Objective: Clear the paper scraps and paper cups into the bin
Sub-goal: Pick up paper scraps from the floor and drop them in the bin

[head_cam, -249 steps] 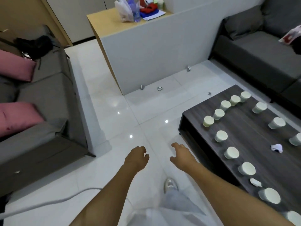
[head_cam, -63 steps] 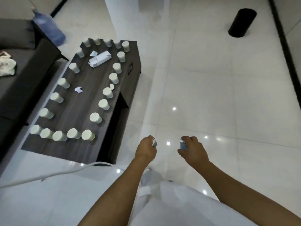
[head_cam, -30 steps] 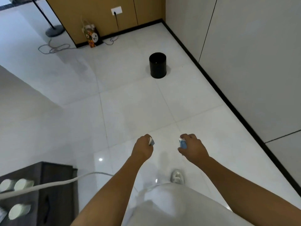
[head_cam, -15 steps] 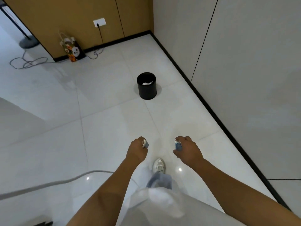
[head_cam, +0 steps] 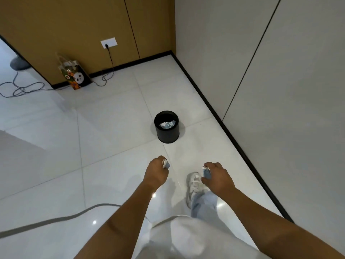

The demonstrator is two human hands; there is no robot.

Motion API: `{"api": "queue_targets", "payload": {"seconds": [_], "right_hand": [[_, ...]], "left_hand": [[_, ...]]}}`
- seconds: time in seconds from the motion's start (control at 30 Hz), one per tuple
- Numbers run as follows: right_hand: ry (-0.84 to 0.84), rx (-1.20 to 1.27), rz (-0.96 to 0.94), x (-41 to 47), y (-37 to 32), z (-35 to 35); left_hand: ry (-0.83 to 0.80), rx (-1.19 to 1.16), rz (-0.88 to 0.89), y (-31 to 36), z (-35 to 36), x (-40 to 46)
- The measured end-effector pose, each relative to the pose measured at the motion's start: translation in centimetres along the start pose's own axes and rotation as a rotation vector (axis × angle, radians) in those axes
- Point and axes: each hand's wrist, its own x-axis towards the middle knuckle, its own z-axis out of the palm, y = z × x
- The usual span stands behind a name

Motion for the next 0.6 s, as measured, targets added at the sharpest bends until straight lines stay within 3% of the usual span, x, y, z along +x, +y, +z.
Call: {"api": "queue_targets", "payload": {"seconds": [0.33,0.6], "right_hand": [[-0.043,-0.036,-0.101,20.1,-4.8,-9.5],[-0.134,-0.059,-0.145,30.6,-9.3,-12.5]], "left_hand": [[0.048,-0.012,-0.164,5.8,-3.0,17.4],[0.062,-0.014,-0.236,6.8,-5.5,26.8]]}}
